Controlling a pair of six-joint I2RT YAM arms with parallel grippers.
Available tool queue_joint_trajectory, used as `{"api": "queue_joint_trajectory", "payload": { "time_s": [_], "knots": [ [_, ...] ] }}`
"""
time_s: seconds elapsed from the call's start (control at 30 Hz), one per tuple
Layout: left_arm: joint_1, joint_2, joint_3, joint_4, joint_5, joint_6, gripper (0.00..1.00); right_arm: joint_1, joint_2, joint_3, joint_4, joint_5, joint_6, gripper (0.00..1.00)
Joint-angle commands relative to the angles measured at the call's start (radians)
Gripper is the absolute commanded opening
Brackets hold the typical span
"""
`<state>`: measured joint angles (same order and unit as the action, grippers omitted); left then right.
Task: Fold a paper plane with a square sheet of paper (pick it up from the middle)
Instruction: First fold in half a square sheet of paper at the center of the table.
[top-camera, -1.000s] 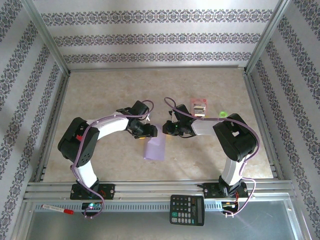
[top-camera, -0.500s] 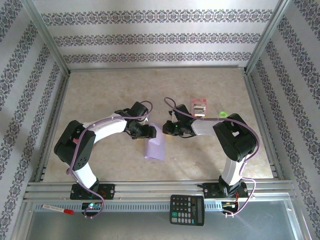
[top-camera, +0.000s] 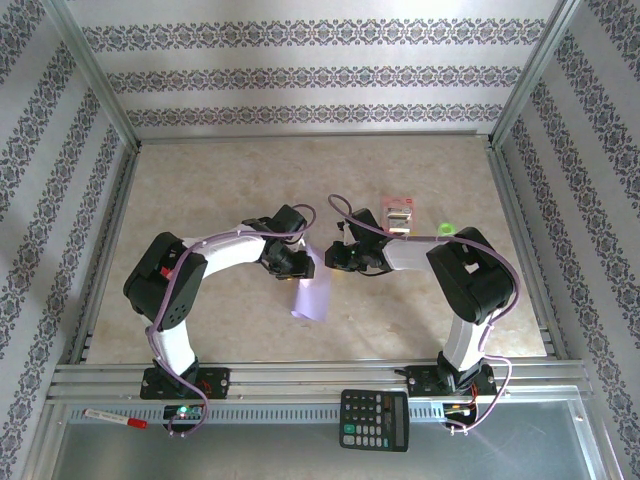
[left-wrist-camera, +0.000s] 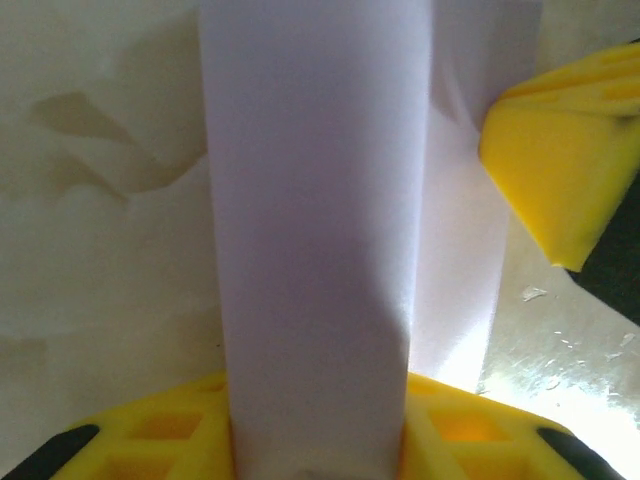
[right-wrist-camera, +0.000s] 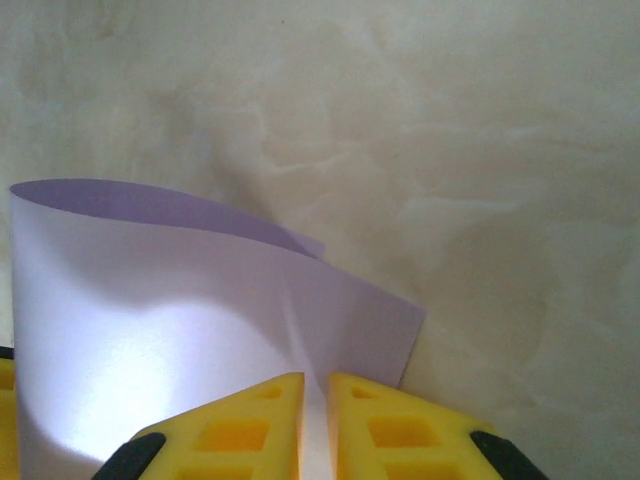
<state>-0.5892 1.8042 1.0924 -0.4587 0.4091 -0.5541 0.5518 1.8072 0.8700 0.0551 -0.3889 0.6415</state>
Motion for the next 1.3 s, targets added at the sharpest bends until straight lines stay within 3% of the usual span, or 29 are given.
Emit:
{"api": "queue_joint_trajectory", "payload": {
  "time_s": [0.0,0.23,0.33,0.73,1.27],
  "knots": [
    [-0.008,-0.029,-0.021,0.044,0.055,-0.015,0.33,-0.016,-0.017,-0.026,-0.098,-0.017,-0.038,0.19],
    [0.031,-0.058,-0.137,0.254,0.228,-0.127,0.19,-0.061,-0.116,-0.059,-0.085,-0.097,-0.067,0.26],
    [0.033,-0.073,-0.166,0.305,0.247,-0.161,0.16,-0.087,-0.175,-0.090,-0.107,-0.095,-0.080,0.27],
    [0.032,-0.071,-0.227,0.331,0.206,-0.177,0.08,-0.099,-0.229,-0.148,-0.104,-0.097,-0.075,0.29],
    [0.034,-0.044,-0.238,0.315,0.204,-0.148,0.08,-0.073,-0.243,-0.166,-0.114,-0.147,-0.056,0.29]
  ]
}}
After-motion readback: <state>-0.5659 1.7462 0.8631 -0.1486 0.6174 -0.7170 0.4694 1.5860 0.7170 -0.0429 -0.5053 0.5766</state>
